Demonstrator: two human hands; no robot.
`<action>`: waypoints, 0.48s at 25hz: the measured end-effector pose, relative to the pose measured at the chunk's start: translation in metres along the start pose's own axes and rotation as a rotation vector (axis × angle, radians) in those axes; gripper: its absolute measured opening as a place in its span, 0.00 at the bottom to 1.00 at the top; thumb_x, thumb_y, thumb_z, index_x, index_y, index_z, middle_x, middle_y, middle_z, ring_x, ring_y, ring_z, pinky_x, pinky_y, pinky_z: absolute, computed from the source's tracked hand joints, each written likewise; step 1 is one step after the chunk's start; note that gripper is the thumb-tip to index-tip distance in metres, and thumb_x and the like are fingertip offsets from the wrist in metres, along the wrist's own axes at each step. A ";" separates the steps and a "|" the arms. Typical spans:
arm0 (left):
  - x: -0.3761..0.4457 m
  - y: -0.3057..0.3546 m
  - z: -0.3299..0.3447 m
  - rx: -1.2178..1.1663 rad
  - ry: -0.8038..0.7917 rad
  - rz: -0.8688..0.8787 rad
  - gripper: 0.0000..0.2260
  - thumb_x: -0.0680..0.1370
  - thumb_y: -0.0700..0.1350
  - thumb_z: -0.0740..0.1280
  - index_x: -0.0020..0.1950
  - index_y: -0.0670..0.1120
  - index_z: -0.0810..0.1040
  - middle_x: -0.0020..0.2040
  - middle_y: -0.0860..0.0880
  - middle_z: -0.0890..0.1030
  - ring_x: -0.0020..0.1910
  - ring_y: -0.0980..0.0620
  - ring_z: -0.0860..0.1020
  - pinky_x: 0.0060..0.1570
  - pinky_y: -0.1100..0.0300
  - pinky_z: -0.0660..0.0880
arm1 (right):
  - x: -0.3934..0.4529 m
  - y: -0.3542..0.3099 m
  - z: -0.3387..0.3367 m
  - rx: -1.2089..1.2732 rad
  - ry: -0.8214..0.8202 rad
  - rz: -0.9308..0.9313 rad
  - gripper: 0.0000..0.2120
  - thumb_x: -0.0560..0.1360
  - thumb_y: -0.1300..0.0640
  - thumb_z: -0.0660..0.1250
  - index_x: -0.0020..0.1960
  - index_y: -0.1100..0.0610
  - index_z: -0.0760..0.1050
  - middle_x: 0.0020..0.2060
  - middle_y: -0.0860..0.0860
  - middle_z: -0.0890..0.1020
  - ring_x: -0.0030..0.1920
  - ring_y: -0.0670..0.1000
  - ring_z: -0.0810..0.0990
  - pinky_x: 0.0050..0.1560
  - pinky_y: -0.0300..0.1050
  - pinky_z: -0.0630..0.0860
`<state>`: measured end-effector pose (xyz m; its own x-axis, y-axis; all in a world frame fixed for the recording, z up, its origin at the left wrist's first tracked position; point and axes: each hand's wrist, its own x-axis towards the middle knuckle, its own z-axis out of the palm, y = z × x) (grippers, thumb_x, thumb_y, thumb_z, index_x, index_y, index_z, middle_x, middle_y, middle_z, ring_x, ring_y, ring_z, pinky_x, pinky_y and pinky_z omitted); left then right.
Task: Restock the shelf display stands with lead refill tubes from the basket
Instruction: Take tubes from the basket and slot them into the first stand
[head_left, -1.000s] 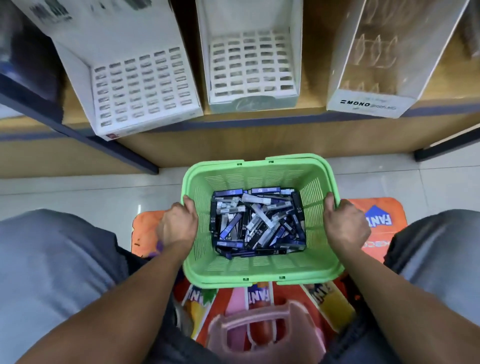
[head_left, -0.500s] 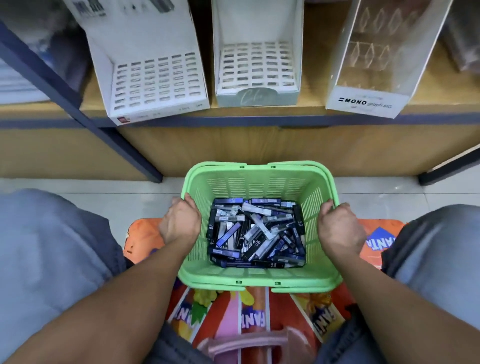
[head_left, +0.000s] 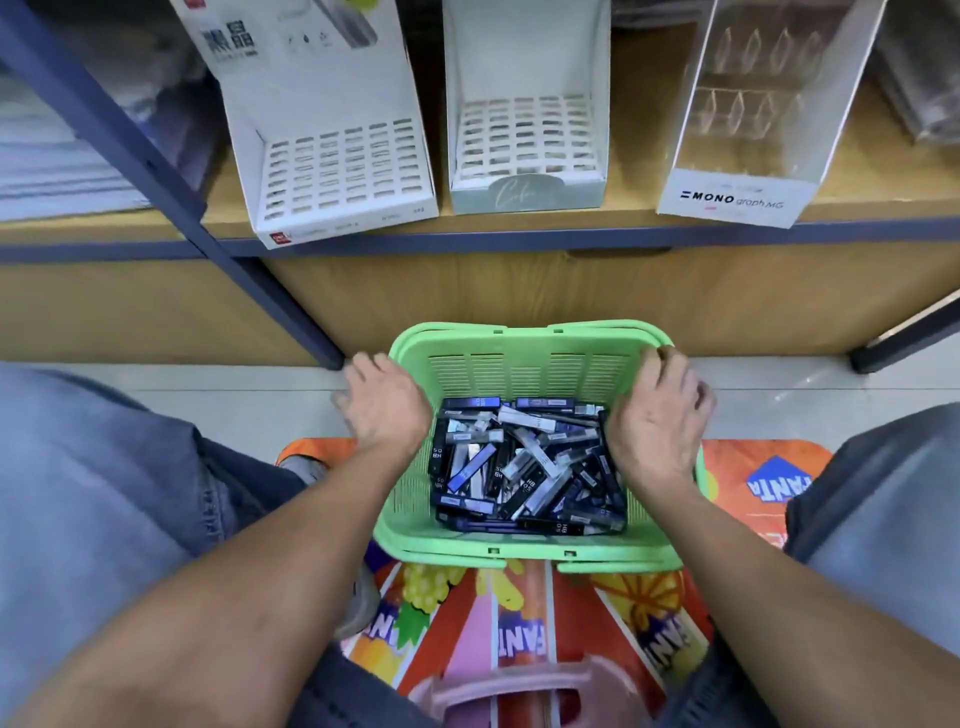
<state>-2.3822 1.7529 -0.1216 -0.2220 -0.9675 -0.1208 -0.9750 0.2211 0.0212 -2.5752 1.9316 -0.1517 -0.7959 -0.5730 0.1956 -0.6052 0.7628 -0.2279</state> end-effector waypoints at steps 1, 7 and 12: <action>-0.002 0.009 0.002 0.026 0.098 0.127 0.13 0.75 0.43 0.64 0.57 0.42 0.72 0.55 0.42 0.73 0.55 0.42 0.72 0.51 0.47 0.69 | -0.002 -0.010 0.006 -0.008 -0.035 -0.110 0.22 0.69 0.67 0.63 0.63 0.62 0.70 0.56 0.59 0.74 0.55 0.59 0.72 0.59 0.57 0.68; -0.014 0.039 0.044 -0.105 -0.208 0.496 0.19 0.75 0.34 0.64 0.66 0.43 0.69 0.59 0.46 0.72 0.55 0.50 0.72 0.65 0.52 0.73 | -0.031 -0.033 0.047 0.016 -0.583 -0.145 0.23 0.73 0.70 0.63 0.66 0.58 0.67 0.61 0.56 0.73 0.58 0.54 0.74 0.63 0.51 0.76; -0.026 0.026 0.061 -0.087 -0.472 0.491 0.26 0.75 0.32 0.65 0.73 0.43 0.66 0.67 0.42 0.71 0.62 0.45 0.76 0.64 0.54 0.75 | -0.051 -0.044 0.058 0.050 -0.795 -0.102 0.28 0.75 0.68 0.65 0.73 0.59 0.63 0.67 0.57 0.71 0.63 0.57 0.74 0.63 0.50 0.76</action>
<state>-2.4017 1.7911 -0.1783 -0.6316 -0.5964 -0.4955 -0.7632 0.5908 0.2617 -2.5085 1.9098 -0.2070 -0.5002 -0.6959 -0.5154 -0.6609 0.6913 -0.2920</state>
